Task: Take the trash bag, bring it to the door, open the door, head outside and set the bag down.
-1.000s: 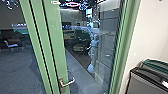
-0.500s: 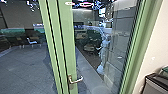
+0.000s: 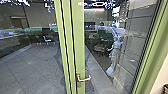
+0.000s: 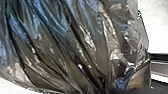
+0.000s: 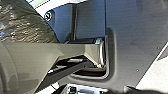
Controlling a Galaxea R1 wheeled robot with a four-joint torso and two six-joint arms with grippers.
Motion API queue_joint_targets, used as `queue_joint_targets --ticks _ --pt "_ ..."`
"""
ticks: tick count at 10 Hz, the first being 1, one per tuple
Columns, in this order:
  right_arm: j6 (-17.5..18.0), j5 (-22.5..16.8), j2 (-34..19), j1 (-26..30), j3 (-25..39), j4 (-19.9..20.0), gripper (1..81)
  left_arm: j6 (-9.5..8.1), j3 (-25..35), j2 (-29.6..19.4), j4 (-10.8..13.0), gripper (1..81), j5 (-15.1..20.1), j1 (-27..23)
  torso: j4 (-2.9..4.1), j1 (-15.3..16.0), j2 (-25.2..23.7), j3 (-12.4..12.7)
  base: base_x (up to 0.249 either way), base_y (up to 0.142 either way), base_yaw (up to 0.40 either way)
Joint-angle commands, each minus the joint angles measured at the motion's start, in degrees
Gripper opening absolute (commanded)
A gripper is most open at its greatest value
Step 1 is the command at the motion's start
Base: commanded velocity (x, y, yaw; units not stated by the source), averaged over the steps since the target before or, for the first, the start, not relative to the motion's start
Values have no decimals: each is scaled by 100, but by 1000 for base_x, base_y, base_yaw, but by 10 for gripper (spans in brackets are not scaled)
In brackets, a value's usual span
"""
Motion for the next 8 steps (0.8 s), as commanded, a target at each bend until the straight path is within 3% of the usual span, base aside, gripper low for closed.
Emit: queue_joint_targets --ticks 1,8 --pt "-26 -344 8 252 74 -57 811 20 50 -40 13 10 454 -297 0 0 0 0 0 0 316" --pt "-8 -344 78 243 30 -49 811 20 -29 65 136 10 463 -297 0 0 0 0 0 0 317"
